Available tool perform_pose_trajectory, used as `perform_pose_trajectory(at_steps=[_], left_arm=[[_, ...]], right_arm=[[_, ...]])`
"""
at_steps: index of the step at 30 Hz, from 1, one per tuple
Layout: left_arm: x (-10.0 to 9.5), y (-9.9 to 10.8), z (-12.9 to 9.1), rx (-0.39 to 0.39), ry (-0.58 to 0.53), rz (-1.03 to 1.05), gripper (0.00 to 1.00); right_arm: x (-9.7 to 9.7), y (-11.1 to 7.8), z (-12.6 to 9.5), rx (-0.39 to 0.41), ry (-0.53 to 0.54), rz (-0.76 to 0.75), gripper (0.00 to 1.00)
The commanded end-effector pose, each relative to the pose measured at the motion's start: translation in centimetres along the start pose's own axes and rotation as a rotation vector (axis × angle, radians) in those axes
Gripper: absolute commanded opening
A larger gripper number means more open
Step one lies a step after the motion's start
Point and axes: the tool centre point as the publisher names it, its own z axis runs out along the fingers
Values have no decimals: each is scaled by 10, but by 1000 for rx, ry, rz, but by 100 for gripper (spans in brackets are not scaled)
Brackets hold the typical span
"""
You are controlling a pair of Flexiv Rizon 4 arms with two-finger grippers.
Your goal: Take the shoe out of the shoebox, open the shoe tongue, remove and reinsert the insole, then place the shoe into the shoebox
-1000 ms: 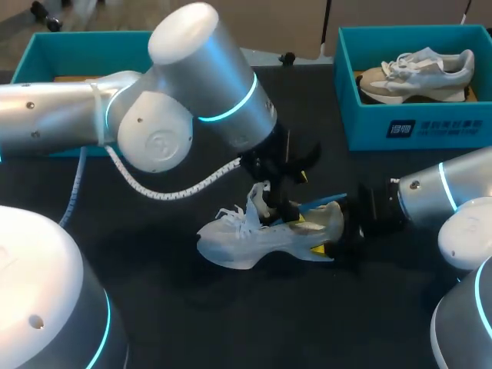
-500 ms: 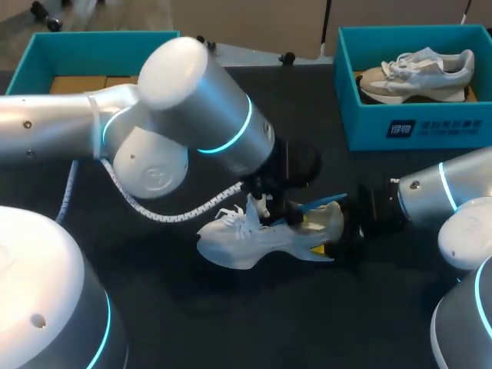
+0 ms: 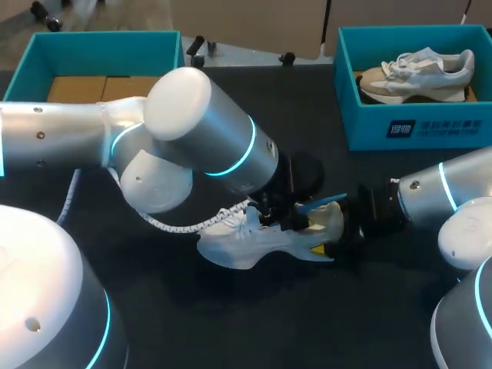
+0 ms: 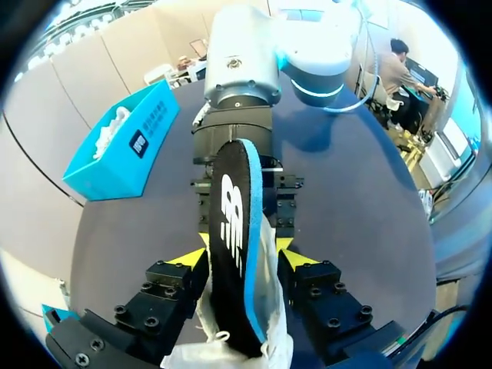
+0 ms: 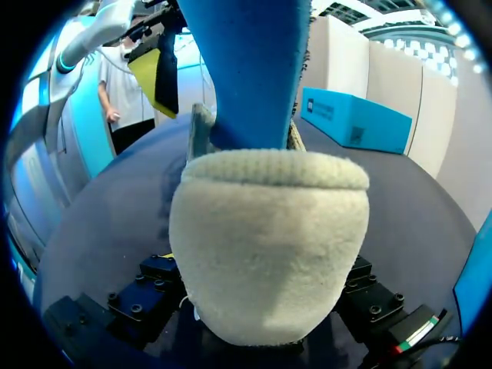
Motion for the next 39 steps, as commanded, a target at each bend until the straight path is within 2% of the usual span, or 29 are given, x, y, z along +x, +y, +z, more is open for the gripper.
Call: perform_pose_trajectory(at_steps=[1, 3, 5, 6, 7, 11, 16, 24, 30, 39], left_arm=[[-2, -3, 10, -2, 1, 1, 46], [-3, -3, 12, -5, 1, 2, 39], [-4, -3, 12, -7, 1, 1, 21], [-4, -3, 13, -7, 1, 0, 7], [-4, -3, 13, -7, 1, -1, 0], [-5, -2, 10, -5, 1, -2, 0], [-7, -5, -4, 26, 20, 3, 0], [-10, -25, -27, 79, 44, 18, 0], [-11, -52, -45, 135, 39, 32, 0], [-21, -108, -71, 236, 23, 13, 0]], right_arm=[[-2, -3, 1, 3, -1, 0, 0], [-2, -3, 1, 3, -1, 0, 0], [-2, -3, 1, 3, -1, 0, 0], [-2, -3, 1, 3, -1, 0, 0], [-2, -3, 1, 3, -1, 0, 0], [-2, -3, 1, 3, -1, 0, 0], [-2, -3, 1, 3, -1, 0, 0], [-2, -3, 1, 3, -1, 0, 0], [-2, -3, 1, 3, -1, 0, 0], [-2, -3, 1, 3, -1, 0, 0]])
